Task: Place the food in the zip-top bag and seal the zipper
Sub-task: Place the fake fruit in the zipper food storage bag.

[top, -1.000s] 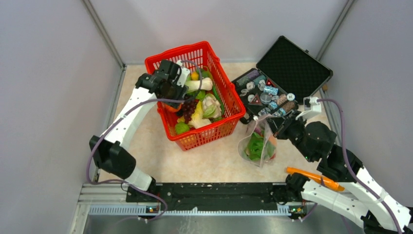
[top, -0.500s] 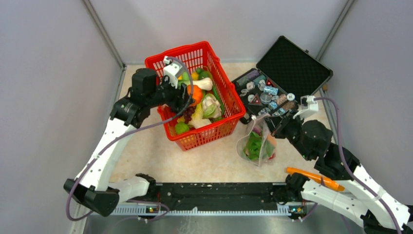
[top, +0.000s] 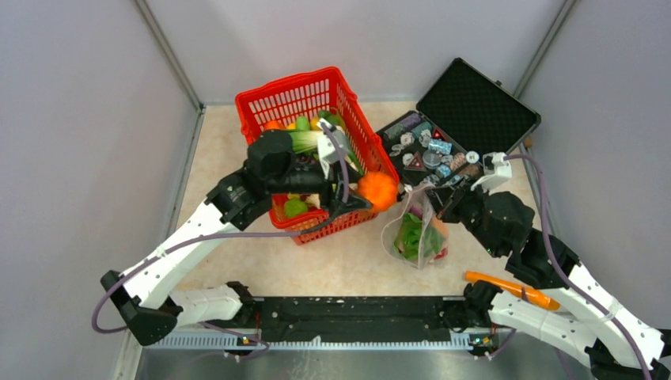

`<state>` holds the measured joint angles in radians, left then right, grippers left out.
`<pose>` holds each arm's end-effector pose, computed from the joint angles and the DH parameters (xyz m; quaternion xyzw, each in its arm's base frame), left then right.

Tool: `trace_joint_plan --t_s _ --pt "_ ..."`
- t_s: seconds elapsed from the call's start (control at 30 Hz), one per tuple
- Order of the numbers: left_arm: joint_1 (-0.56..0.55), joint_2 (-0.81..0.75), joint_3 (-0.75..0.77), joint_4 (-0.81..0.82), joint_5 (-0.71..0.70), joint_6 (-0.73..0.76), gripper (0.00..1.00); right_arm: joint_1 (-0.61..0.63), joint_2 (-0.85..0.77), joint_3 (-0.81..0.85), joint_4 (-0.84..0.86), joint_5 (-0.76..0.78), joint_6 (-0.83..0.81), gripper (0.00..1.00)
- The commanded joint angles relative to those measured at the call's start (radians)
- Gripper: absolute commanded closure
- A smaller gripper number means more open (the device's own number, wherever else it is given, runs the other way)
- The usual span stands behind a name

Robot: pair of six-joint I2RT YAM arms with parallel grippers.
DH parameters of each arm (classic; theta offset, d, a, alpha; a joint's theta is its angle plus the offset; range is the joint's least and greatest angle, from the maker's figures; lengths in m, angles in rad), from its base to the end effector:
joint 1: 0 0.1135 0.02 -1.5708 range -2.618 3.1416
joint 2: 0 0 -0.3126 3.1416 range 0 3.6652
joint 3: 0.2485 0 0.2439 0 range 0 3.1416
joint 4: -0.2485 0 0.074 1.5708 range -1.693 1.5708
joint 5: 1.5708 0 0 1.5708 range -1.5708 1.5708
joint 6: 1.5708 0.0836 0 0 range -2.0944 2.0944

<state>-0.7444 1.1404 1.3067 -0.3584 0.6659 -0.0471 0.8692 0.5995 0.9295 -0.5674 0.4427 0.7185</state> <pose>0.1489 -0.2073 0.4692 0.4445 0.6144 -0.4644 0.4574 0.0993 0.0620 0.3881 0.0777 0.7747 0.3092 0.5460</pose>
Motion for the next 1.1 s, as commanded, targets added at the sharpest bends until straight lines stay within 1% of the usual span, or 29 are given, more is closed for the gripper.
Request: trace_joint_plan --t_s 0.0,0.17,0.27,0.37,0.63,0.7,0.8,0.9,1.07 --pt "-0.098 0.042 0.063 0.011 0.001 0.090 0.67 -0.006 0.004 0.013 0.063 -0.012 0.014 1.00" --pt "-0.171 0.090 0.126 -0.097 -0.037 0.173 0.67 -0.006 0.007 0.014 0.067 -0.007 0.012 1.00" --pt "-0.213 0.125 0.152 -0.142 -0.030 0.201 0.66 -0.006 0.010 0.016 0.068 -0.007 0.010 1.00" --pt "-0.249 0.151 0.152 -0.148 -0.009 0.210 0.66 -0.005 0.014 0.019 0.065 -0.008 0.008 1.00" --pt "-0.322 0.239 0.188 -0.175 -0.020 0.227 0.66 -0.006 0.014 0.021 0.061 -0.002 0.006 1.00" --pt "-0.341 0.268 0.217 -0.212 -0.090 0.243 0.66 -0.004 0.015 0.024 0.059 -0.005 0.004 1.00" --pt "-0.364 0.323 0.298 -0.363 -0.275 0.296 0.67 -0.004 0.013 0.029 0.049 -0.002 0.003 1.00" --pt "-0.366 0.361 0.353 -0.477 -0.382 0.336 0.64 -0.005 0.006 0.031 0.044 0.002 0.003 1.00" --pt "-0.373 0.409 0.397 -0.498 -0.529 0.280 0.66 -0.005 -0.003 0.029 0.048 0.000 0.005 1.00"
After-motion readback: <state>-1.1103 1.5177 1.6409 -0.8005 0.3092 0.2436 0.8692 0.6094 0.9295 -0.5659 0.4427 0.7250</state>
